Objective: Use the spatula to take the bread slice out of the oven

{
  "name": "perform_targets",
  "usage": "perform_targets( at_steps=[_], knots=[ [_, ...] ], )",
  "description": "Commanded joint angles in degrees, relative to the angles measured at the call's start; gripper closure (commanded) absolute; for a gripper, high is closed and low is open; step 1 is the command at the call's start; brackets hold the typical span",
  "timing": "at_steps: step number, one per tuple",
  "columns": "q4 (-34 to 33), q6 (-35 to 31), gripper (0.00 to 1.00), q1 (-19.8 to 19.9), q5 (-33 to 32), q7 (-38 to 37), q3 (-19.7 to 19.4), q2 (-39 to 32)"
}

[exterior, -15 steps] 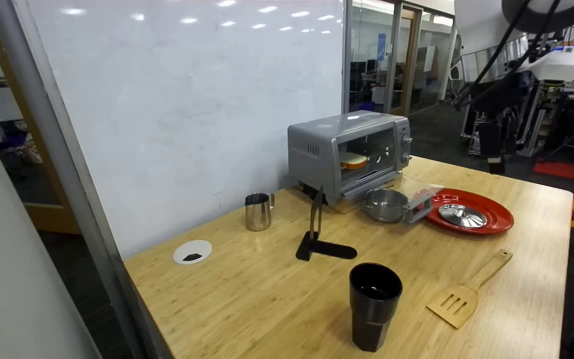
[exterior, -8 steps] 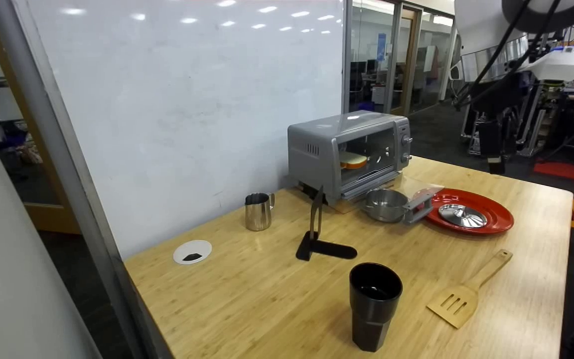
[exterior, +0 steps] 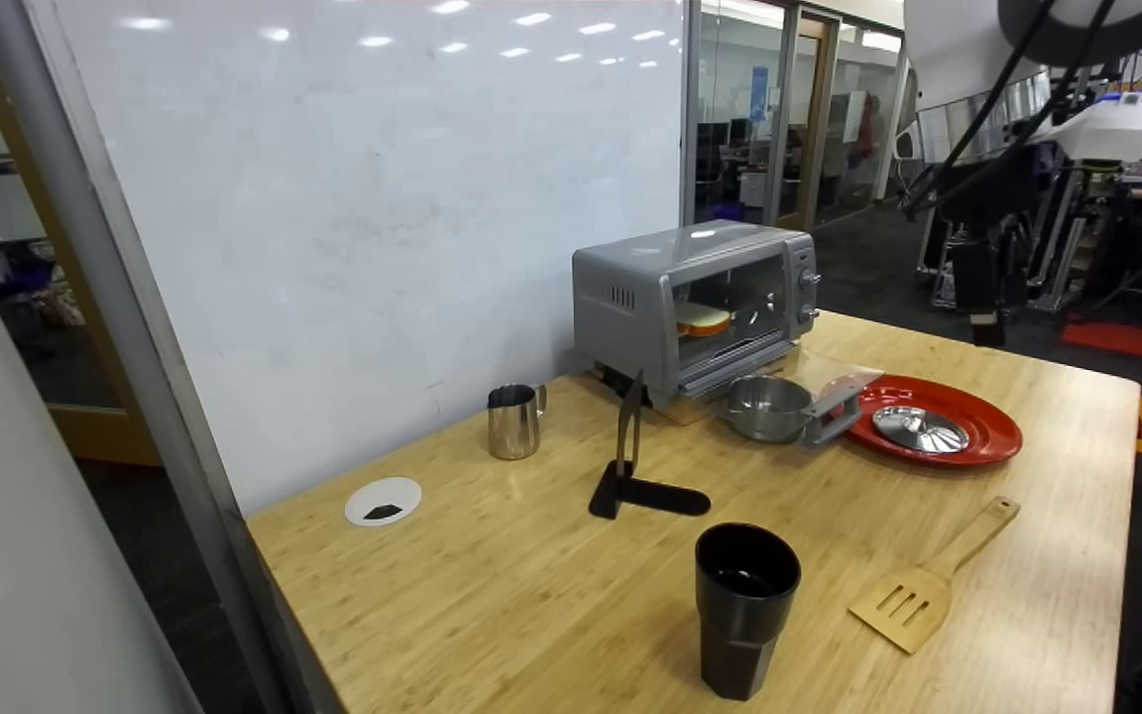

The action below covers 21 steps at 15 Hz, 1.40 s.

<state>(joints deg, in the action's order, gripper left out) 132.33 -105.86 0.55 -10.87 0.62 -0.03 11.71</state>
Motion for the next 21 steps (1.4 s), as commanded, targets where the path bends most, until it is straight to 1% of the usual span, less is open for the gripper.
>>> perform_targets(
  at_steps=[1, 11, 13, 15, 16, 17, 19, 21],
  knots=[
    [-0.1, 0.1, 0.00, 0.0, 0.0, 0.0, 0.0, 0.0],
    [-0.1, 0.8, 0.00, 0.1, 0.0, -0.3, 0.0, -0.1],
    [-0.5, 0.6, 0.00, -0.4, -4.0, 0.1, 1.1, -0.2],
    [-1.6, -0.1, 0.00, -2.7, -6.5, 0.6, 3.5, -1.6],
    [-2.7, 0.6, 0.00, -5.7, -2.9, 0.8, 5.9, -3.5],
    [-2.7, 0.4, 0.00, -6.9, -2.9, 1.1, 7.2, -3.8],
    [-4.7, 0.4, 0.00, -10.4, -3.2, 0.9, 10.9, -6.4],
    [-9.1, 0.6, 0.00, -13.7, -4.5, 1.0, 14.6, -11.1]
  ],
)
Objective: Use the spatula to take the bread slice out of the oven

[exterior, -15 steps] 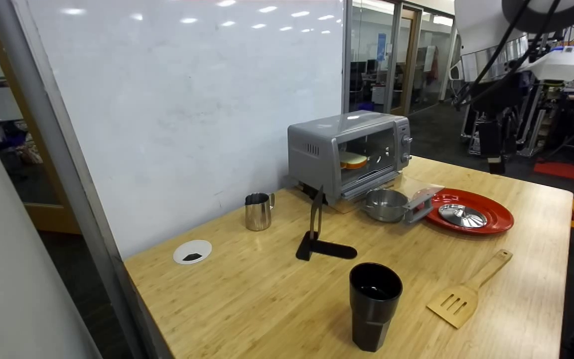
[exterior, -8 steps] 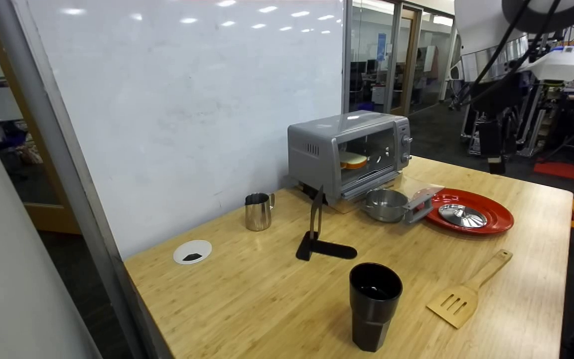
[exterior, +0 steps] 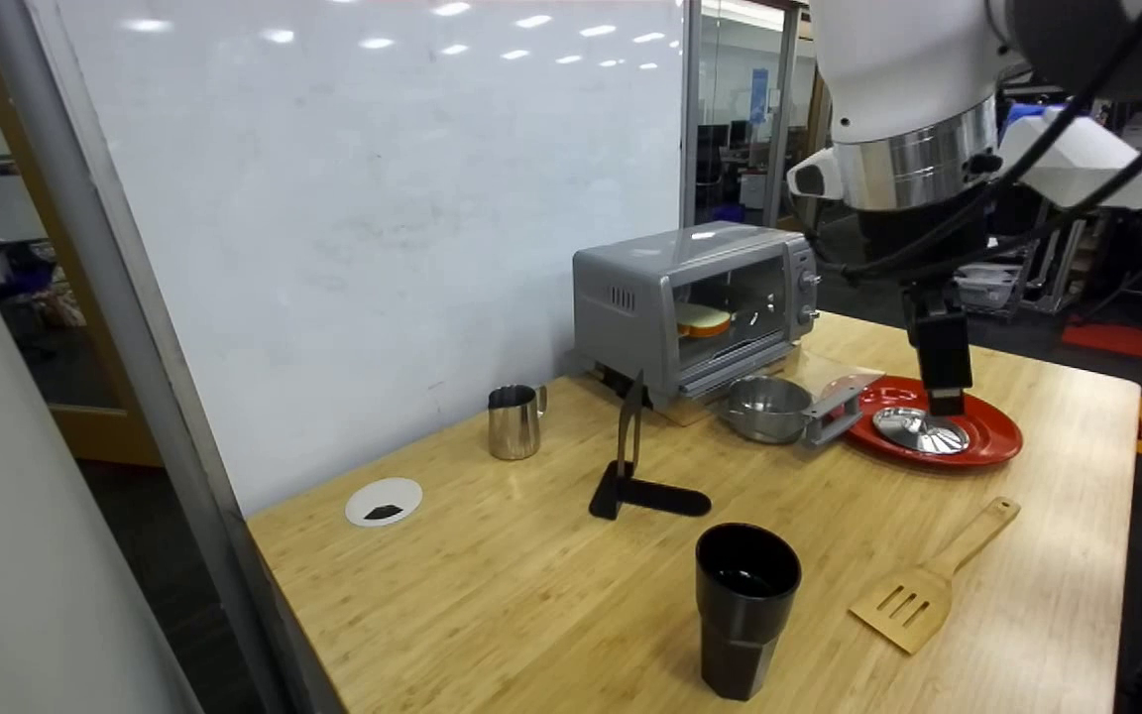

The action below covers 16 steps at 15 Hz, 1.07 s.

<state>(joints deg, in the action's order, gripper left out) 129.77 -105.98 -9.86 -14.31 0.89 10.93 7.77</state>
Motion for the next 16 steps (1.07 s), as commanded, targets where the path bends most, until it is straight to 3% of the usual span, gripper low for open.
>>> perform_targets(
  at_steps=[1, 4, 16],
  knots=[
    [-1.3, 0.1, 0.00, -1.8, -0.1, -0.1, 1.6, -1.5],
    [-4.7, 0.2, 0.00, -4.4, -0.4, -0.4, 4.0, -5.5],
    [-5.7, 0.2, 0.00, -3.9, -0.5, -0.1, 3.3, -6.5]
  ],
)
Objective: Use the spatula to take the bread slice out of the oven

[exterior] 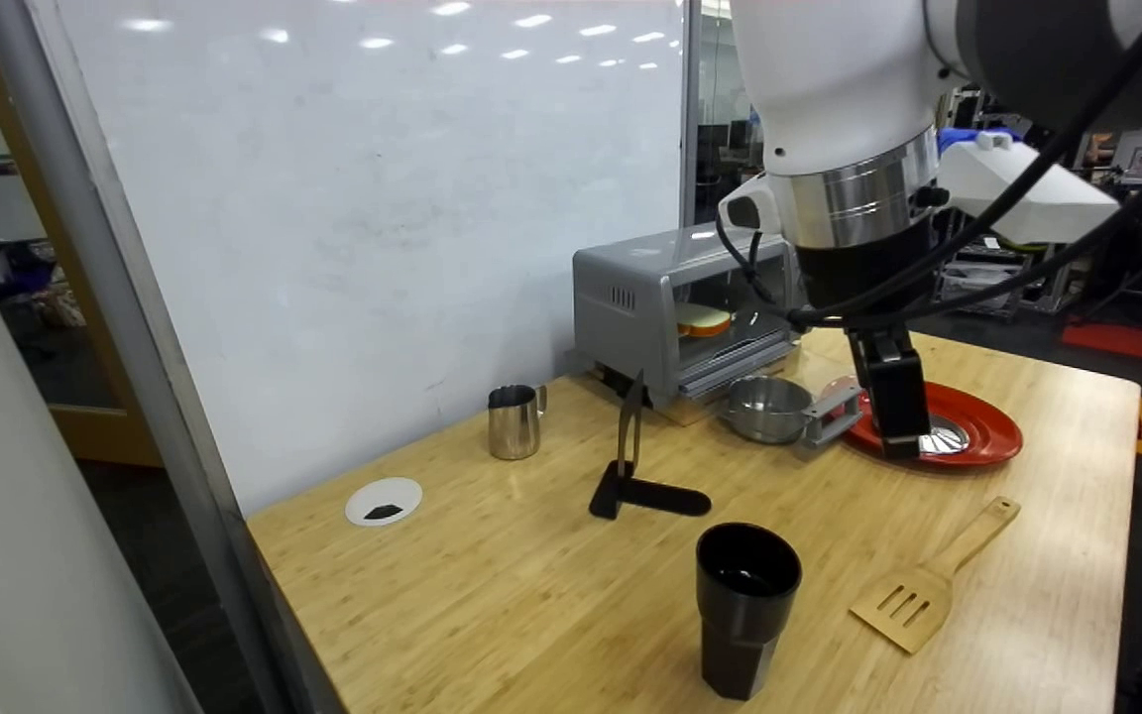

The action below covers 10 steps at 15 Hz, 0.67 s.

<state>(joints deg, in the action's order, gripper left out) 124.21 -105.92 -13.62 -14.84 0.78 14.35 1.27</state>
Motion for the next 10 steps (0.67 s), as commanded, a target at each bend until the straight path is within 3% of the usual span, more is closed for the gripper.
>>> perform_targets(
  at_steps=[1, 7, 10],
  knots=[
    [-0.1, 0.1, 0.00, -0.1, 0.0, 0.0, -0.1, 0.0],
    [-0.1, 0.1, 0.00, -0.1, 0.0, 0.0, -0.1, 0.0],
    [1.8, -1.5, 0.00, -0.6, 0.4, 6.4, 0.1, 2.6]
  ],
)
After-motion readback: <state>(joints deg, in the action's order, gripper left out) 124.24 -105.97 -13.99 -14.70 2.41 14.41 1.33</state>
